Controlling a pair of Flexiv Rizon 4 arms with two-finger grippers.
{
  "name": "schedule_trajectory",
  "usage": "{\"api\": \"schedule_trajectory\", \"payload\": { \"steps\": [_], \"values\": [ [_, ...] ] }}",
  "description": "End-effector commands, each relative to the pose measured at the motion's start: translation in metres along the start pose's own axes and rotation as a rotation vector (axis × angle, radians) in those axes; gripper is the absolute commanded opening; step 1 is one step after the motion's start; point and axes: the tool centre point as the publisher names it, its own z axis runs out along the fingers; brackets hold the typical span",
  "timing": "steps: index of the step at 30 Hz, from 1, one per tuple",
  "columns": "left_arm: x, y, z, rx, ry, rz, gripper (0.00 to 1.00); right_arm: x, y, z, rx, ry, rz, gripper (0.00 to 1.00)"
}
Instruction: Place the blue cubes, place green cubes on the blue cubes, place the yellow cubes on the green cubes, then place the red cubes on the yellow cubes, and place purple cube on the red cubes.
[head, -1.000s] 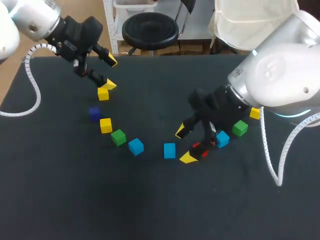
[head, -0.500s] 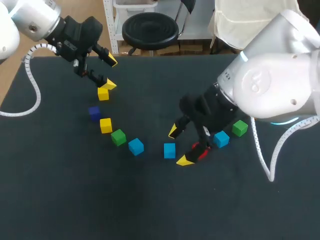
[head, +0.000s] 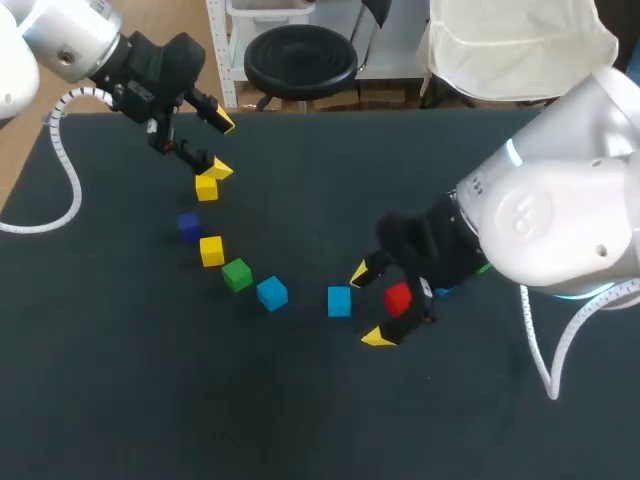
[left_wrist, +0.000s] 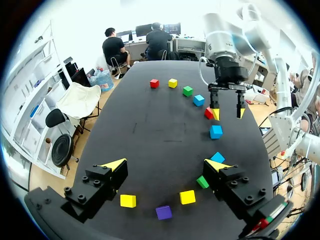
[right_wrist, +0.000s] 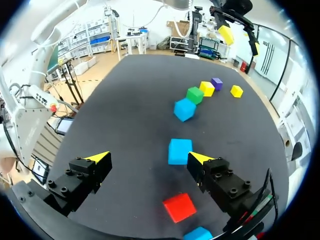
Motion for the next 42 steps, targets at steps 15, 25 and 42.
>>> {"api": "schedule_trajectory", "payload": {
  "steps": [15, 25, 42],
  "values": [
    [-0.001, 0.000, 0.000, 0.000, 0.004, -0.002, 1.00, -0.015, -0.038, 0.014, -0.050, -0.134, -0.042, 1.00],
    [-0.001, 0.000, 0.000, 0.000, 0.004, -0.002, 1.00, -0.013, -0.035, 0.027, -0.061, -0.094, -0.003, 1.00],
    [-0.001, 0.000, 0.000, 0.000, 0.004, -0.002, 1.00, -0.003, -0.036, 0.038, -0.055, -0.051, 0.026, 1.00]
  ]
}}
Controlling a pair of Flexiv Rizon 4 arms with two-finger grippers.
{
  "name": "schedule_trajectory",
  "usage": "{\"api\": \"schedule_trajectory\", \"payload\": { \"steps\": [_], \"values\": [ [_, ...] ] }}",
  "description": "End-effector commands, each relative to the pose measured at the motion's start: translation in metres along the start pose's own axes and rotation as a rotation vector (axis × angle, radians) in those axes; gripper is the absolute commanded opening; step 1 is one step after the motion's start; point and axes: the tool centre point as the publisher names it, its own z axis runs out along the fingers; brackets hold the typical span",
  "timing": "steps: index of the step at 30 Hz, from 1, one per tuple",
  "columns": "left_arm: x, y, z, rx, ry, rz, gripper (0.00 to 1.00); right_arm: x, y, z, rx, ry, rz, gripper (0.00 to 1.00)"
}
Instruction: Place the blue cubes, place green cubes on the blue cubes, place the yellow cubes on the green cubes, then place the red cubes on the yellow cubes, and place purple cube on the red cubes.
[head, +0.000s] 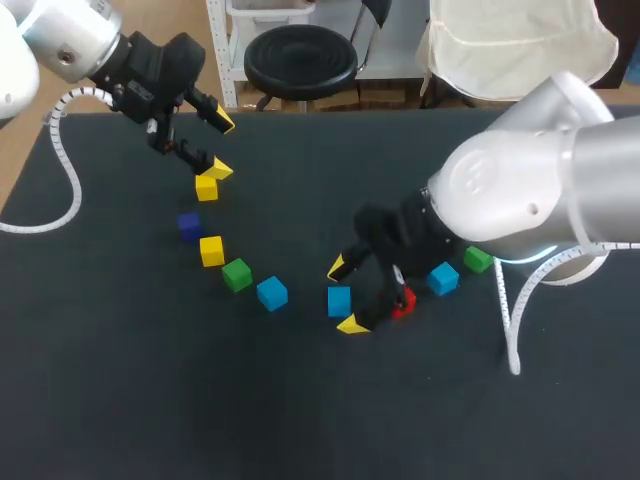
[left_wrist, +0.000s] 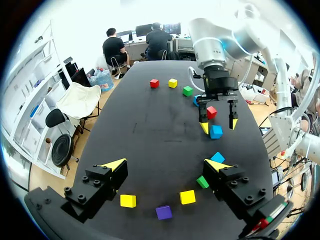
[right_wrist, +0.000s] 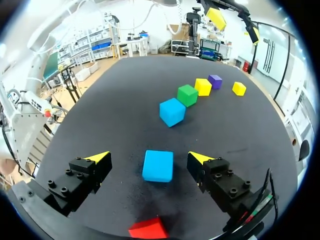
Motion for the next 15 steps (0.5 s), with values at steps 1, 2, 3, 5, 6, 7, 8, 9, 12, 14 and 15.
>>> {"api": "schedule_trajectory", "payload": {
  "steps": [1, 2, 3, 5, 6, 7, 8, 9, 12, 14, 15],
  "values": [
    [-0.0008, -0.0002, -0.0002, 0.000, 0.004, -0.002, 1.00, 0.0025, -0.0024, 0.0013, 0.002, -0.006, -0.004, 0.95],
    [-0.0008, -0.0002, -0.0002, 0.000, 0.004, -0.002, 1.00, 0.0025, -0.0028, 0.0010, 0.003, -0.005, -0.004, 0.85],
    [-0.0008, -0.0002, -0.0002, 0.000, 0.004, -0.002, 1.00, 0.0029, -0.0031, 0.0008, 0.004, -0.006, -0.005, 0.87],
    [-0.0008, -0.0002, -0.0002, 0.000, 0.004, -0.002, 1.00, 0.0043, -0.0036, 0.0005, 0.005, -0.007, -0.005, 0.89],
    [-0.0008, -0.0002, -0.0002, 0.000, 0.004, -0.002, 1.00, 0.0049, -0.0038, 0.0004, 0.005, -0.007, -0.006, 0.87],
    [-0.0008, -0.0002, -0.0002, 0.000, 0.004, -0.002, 1.00, 0.0052, -0.0040, 0.0003, 0.006, -0.006, -0.006, 0.78],
    [-0.0008, -0.0002, -0.0002, 0.000, 0.004, -0.002, 1.00, 0.0053, -0.0042, 0.0002, 0.007, -0.006, -0.006, 0.72],
    [-0.0008, -0.0002, -0.0002, 0.000, 0.004, -0.002, 1.00, 0.0054, -0.0044, 0.0000, 0.009, -0.004, -0.007, 0.64],
    [-0.0008, -0.0002, -0.0002, 0.000, 0.004, -0.002, 1.00, 0.0055, -0.0056, 0.0002, 0.009, 0.000, -0.009, 0.50],
    [-0.0008, -0.0002, -0.0002, 0.000, 0.004, -0.002, 1.00, 0.0059, -0.0067, 0.0011, 0.008, 0.000, -0.009, 0.58],
    [-0.0008, -0.0002, -0.0002, 0.000, 0.004, -0.002, 1.00, 0.0061, -0.0075, 0.0015, 0.007, 0.001, -0.008, 0.59]
  ]
}}
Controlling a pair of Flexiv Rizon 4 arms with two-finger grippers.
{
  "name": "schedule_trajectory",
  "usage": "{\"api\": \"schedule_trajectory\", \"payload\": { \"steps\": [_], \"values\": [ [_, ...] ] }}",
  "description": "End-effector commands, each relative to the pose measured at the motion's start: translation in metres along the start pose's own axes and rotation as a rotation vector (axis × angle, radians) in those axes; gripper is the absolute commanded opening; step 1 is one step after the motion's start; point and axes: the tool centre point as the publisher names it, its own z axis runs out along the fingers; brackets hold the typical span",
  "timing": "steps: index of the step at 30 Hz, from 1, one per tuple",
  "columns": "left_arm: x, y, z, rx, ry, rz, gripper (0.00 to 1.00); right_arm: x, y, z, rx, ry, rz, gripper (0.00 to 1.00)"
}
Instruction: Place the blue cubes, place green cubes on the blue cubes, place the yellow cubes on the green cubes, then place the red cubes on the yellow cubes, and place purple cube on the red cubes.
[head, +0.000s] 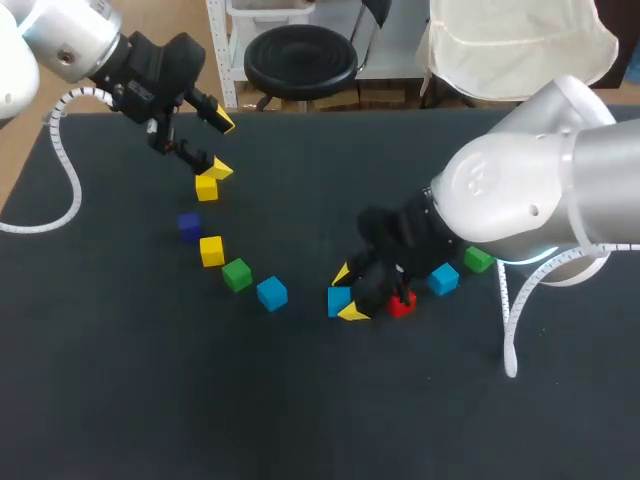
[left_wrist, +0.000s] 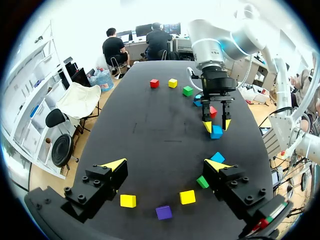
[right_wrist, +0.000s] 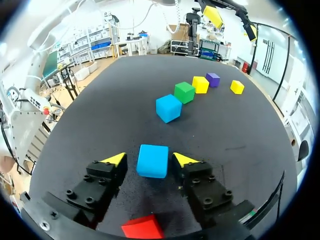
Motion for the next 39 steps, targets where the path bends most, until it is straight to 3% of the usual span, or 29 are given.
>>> {"api": "schedule_trajectory", "payload": {
  "steps": [1, 7, 8, 10, 11, 25, 39],
  "values": [
    [-0.001, 0.000, 0.000, 0.000, 0.004, -0.002, 1.00, 0.000, -0.003, 0.002, -0.002, 0.003, 0.001, 0.55],
    [-0.001, 0.000, 0.000, 0.000, 0.004, -0.002, 1.00, 0.003, -0.008, 0.004, -0.003, 0.008, 0.028, 0.42],
    [-0.001, 0.000, 0.000, 0.000, 0.004, -0.002, 1.00, 0.003, -0.009, 0.003, 0.003, 0.010, 0.034, 0.35],
    [-0.001, 0.000, 0.000, 0.000, 0.004, -0.002, 1.00, 0.001, -0.010, 0.000, 0.016, 0.018, 0.037, 0.04],
    [-0.001, 0.000, 0.000, 0.000, 0.004, -0.002, 1.00, 0.000, -0.011, -0.003, 0.030, 0.020, 0.032, 0.00],
    [-0.001, 0.000, 0.000, 0.000, 0.004, -0.002, 1.00, -0.003, -0.037, -0.059, 0.084, 0.064, 0.004, 0.00],
    [-0.001, 0.000, 0.000, 0.000, 0.004, -0.002, 1.00, -0.004, -0.048, -0.060, 0.036, 0.039, -0.015, 0.00]
  ]
}}
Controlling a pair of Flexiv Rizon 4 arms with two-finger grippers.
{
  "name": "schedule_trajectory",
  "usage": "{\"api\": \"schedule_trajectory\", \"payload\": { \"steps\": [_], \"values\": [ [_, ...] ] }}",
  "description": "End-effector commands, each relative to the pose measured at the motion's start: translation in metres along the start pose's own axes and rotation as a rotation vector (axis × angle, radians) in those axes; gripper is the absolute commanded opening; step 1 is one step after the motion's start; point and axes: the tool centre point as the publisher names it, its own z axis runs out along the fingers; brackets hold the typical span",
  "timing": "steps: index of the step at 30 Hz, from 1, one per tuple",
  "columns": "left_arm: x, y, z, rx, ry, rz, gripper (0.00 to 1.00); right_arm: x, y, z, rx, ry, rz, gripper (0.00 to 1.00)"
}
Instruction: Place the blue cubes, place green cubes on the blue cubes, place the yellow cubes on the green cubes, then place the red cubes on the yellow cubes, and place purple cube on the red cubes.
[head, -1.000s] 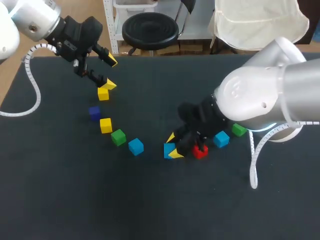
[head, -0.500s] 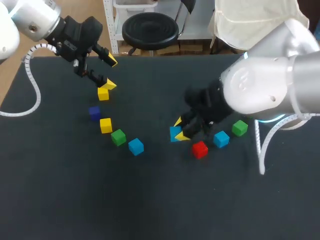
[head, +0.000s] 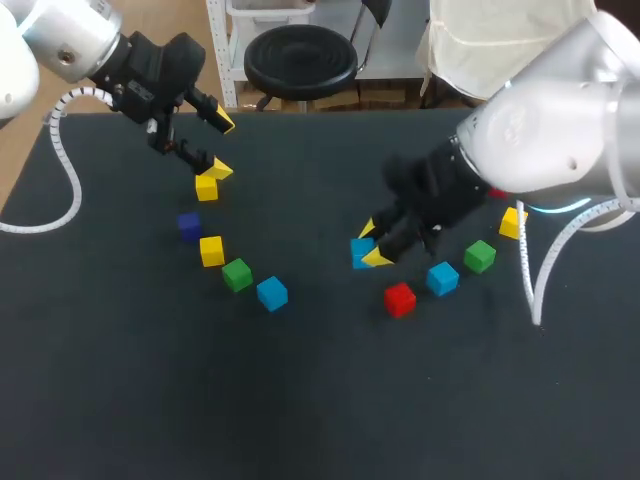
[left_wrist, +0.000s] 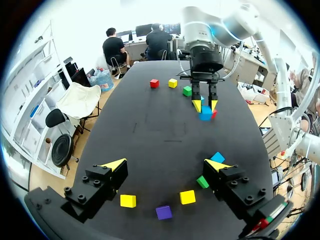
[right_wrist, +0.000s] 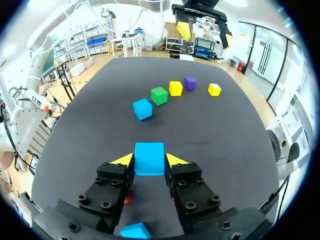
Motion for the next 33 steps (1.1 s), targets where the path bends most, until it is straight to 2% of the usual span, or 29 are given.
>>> {"api": "schedule_trajectory", "payload": {
  "steps": [1, 5, 7, 10, 20, 26, 33],
  "values": [
    [-0.001, 0.000, 0.000, 0.000, 0.004, -0.002, 1.00, 0.000, -0.005, 0.002, -0.012, -0.002, 0.000, 0.00],
    [-0.001, 0.000, 0.000, 0.000, 0.004, -0.002, 1.00, 0.000, -0.005, 0.002, -0.012, -0.002, 0.000, 0.00],
    [-0.001, 0.000, 0.000, 0.000, 0.004, -0.002, 1.00, 0.000, -0.006, 0.010, -0.008, -0.004, -0.002, 0.00],
    [-0.001, 0.000, 0.000, 0.000, 0.004, -0.002, 1.00, 0.007, -0.014, 0.015, 0.005, -0.061, -0.013, 0.00],
    [-0.001, 0.000, 0.000, 0.000, 0.004, -0.002, 1.00, 0.016, -0.030, 0.019, 0.043, -0.059, -0.027, 0.00],
    [-0.001, 0.000, 0.000, 0.000, 0.004, -0.002, 1.00, 0.012, -0.037, 0.022, 0.030, -0.046, 0.002, 0.00],
    [-0.001, 0.000, 0.000, 0.000, 0.004, -0.002, 1.00, 0.016, -0.045, 0.029, 0.003, -0.042, 0.006, 0.00]
  ]
}}
